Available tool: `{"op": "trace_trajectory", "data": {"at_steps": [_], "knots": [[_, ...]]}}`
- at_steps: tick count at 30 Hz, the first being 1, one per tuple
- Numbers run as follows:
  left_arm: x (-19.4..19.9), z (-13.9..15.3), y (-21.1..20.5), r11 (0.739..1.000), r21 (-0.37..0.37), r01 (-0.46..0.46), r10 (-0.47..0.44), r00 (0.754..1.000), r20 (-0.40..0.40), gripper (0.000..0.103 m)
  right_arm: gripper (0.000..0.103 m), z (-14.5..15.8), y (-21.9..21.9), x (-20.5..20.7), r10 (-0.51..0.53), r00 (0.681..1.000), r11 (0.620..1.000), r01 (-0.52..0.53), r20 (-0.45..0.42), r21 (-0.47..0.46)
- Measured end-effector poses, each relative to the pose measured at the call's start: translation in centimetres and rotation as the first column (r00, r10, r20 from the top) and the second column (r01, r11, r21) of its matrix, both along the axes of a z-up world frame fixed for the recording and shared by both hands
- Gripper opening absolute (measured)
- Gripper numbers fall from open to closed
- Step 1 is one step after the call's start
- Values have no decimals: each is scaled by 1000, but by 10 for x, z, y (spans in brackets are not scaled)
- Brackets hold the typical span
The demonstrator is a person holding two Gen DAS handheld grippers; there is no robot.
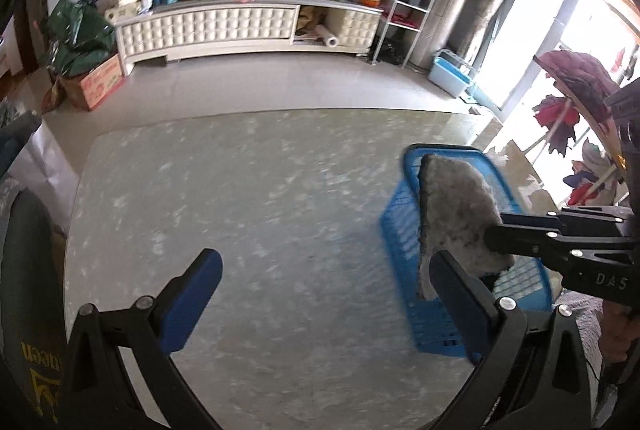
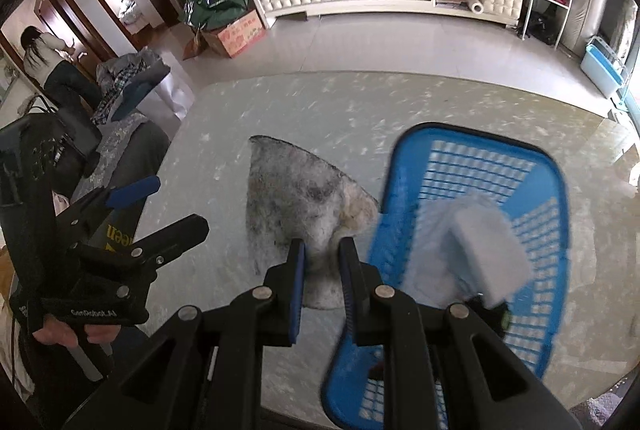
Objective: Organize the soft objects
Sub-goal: 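Lift the grey felt pad into the basket and open the right gripper, then withdraw the right gripper up from the basket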
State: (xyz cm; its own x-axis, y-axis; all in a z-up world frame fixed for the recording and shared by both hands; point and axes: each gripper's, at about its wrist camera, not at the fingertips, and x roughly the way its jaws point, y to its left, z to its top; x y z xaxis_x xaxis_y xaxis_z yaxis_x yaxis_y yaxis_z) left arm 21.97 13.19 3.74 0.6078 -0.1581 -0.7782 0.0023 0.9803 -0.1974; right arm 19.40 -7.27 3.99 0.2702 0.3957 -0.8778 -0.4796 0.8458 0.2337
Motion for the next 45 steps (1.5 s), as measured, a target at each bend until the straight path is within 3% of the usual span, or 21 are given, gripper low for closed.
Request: {"op": "trace_trajectory", "data": {"at_steps": [10,21,28,36,41,45], "knots": [[17,5,-55,995,31,90,-90,996,-3,103,17,1,-41,5,-81,996,997,80,23,20],[41,-27,-77,992,36,120,-117,990,-75,103,18,-42,-73,38,-184,982,982,181,-52,-53],[47,-43,-79,991,31,128,-124,987,-106,103,21,-70,-66,58,-208,972,974,197,-109,-108],[42,-43,-81,992,25,128,-124,987,-101,103,34,-75,-55,63,-206,974,971,191,-98,-143],[28,-35,-82,992,16,126,-124,990,-73,103,71,-72,-57,59,-210,975,969,197,-72,-151],[9,-24,-84,992,25,125,-125,992,-30,103,72,-64,-72,43,-215,976,968,208,-37,-140]]}}
